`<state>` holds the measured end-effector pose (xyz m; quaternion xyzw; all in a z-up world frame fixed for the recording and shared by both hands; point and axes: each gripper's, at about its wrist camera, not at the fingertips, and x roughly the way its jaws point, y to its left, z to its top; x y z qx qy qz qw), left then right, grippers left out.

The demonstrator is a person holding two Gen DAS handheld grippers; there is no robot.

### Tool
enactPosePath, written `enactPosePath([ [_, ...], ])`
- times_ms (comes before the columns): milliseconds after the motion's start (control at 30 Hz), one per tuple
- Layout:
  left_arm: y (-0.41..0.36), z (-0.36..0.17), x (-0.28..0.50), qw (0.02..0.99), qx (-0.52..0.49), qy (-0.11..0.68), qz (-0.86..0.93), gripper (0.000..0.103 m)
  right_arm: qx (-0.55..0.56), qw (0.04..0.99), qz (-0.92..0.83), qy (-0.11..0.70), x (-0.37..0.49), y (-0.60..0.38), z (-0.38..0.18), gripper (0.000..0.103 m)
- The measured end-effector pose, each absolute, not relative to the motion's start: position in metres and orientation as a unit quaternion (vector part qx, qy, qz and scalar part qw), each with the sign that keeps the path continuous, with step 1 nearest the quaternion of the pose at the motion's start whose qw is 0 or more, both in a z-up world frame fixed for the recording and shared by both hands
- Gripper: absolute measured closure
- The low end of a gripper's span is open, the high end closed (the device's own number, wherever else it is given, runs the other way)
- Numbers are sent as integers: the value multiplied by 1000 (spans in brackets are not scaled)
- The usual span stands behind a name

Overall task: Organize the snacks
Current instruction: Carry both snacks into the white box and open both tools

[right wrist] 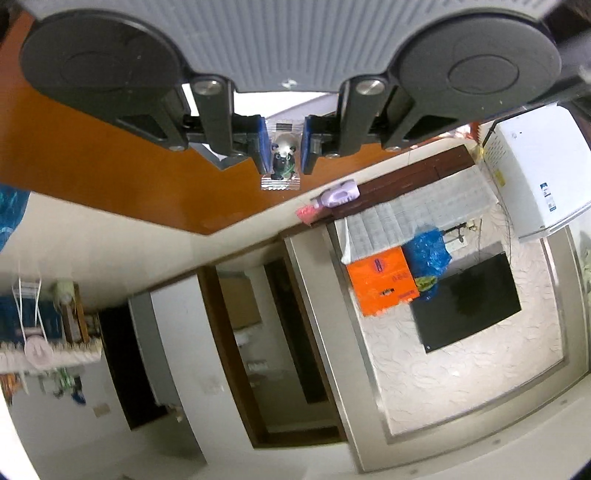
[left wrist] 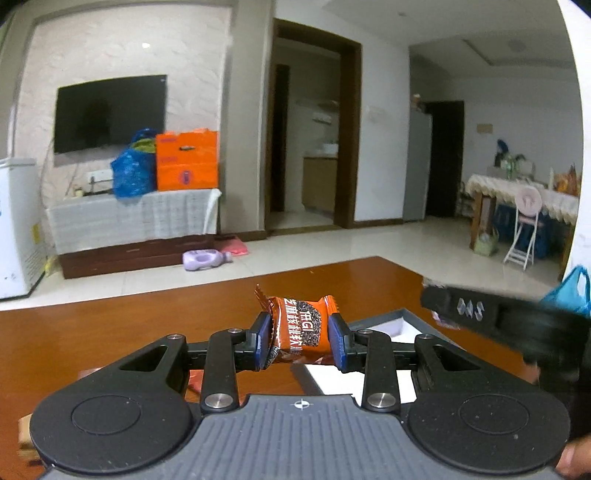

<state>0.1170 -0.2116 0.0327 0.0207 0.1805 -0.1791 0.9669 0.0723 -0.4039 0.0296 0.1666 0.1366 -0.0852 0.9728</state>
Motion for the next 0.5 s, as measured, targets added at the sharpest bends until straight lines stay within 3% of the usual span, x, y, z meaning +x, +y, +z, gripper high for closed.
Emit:
enactPosePath([
  [200,-237,10,147,958,41,197,-203,69,211,959,-108,156,126,-449,23,84],
  [500,-258,-20,196,930,60,250,-261,68,176,945,-97,257,196,-464,-16,84],
])
